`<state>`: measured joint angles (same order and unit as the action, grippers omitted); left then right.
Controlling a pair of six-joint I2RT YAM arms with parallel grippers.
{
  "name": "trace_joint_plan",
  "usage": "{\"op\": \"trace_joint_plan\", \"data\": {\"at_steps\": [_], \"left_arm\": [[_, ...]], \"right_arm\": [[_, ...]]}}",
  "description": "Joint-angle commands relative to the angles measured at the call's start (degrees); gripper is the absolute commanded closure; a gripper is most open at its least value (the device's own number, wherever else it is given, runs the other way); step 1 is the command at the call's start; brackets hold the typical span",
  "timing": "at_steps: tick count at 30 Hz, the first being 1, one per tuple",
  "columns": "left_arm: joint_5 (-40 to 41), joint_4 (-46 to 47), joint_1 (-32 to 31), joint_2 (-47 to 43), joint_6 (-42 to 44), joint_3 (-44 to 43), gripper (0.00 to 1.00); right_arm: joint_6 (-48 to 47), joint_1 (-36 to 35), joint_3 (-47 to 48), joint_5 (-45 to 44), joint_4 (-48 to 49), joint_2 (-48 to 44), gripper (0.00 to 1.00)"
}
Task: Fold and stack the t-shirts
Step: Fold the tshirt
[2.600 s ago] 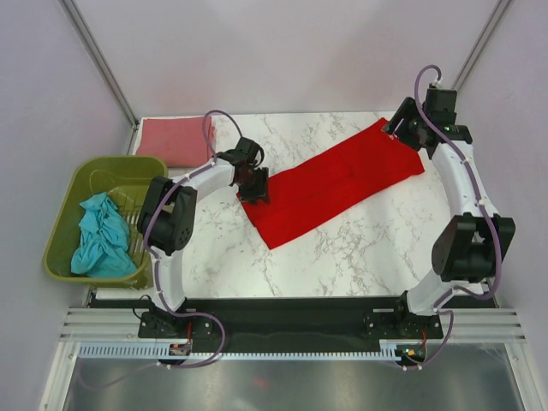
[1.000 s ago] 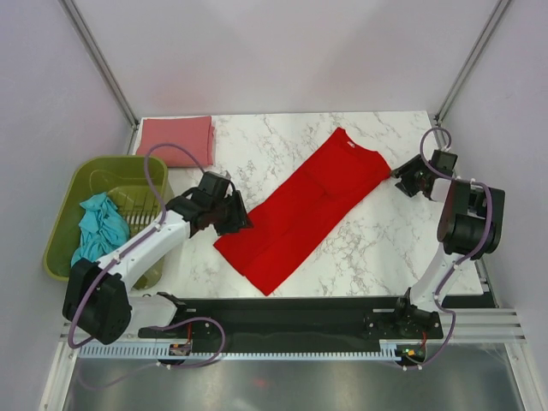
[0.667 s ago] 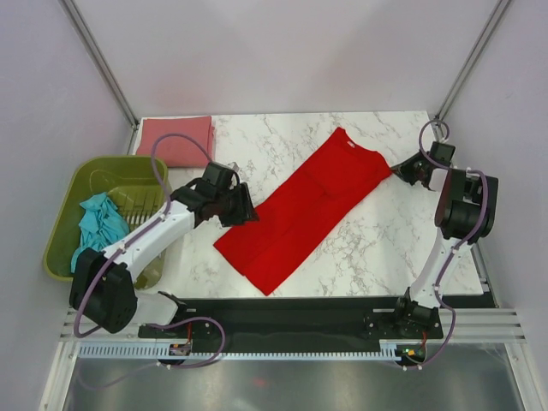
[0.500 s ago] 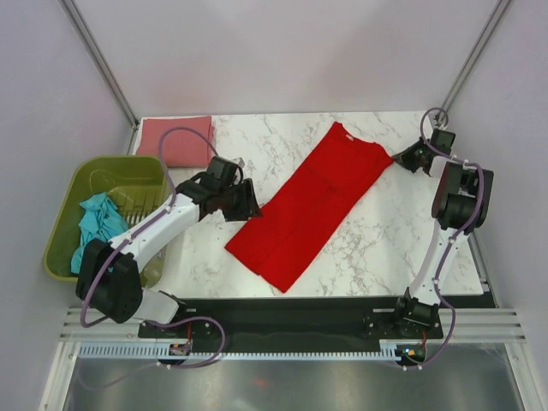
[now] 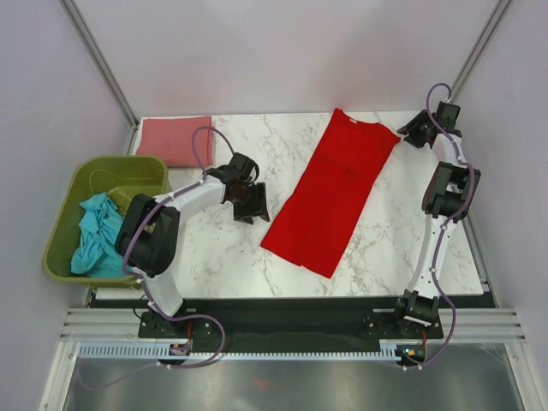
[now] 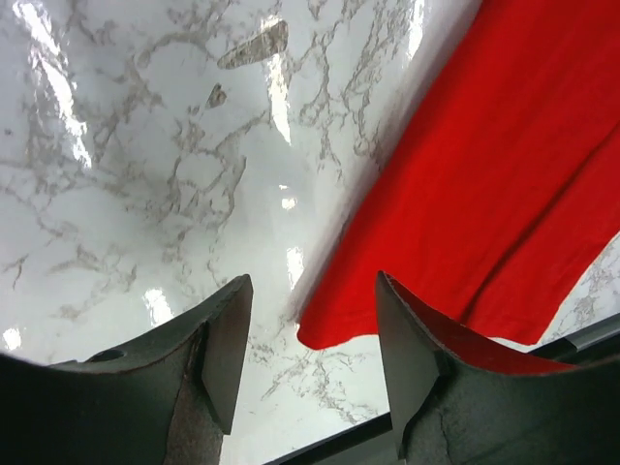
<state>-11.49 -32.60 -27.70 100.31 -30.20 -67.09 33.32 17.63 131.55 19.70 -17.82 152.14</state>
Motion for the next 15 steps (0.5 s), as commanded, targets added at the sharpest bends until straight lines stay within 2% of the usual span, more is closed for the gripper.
{"op": "trace_joint_plan", "data": {"at_steps": [1,5,11,15], "left_arm": [[-2.5,1.0,0.3,2.3,4.3,-3.9,0.37],[-4.6,1.0,0.3,5.6,6.6,-5.5,0.37],[-4.9,2.0,-0.9,9.6,6.6,-4.2,0.4],[-5.8,2.7,-2.0,12.2,6.6,-3.8,0.46]], "right_arm": [[-0.8,0.3,-1.1,-3.3,-4.6,-5.4,0.48],[-0.2,0.4,-11.7,-4.7,-5.6,-14.6,0.43],[-0.2,0.1,-29.1,0.2,-5.6,-32.4,0.42],[-1.9,-0.1,-38.5,1.6,-5.6,-41.8,0.41]]}}
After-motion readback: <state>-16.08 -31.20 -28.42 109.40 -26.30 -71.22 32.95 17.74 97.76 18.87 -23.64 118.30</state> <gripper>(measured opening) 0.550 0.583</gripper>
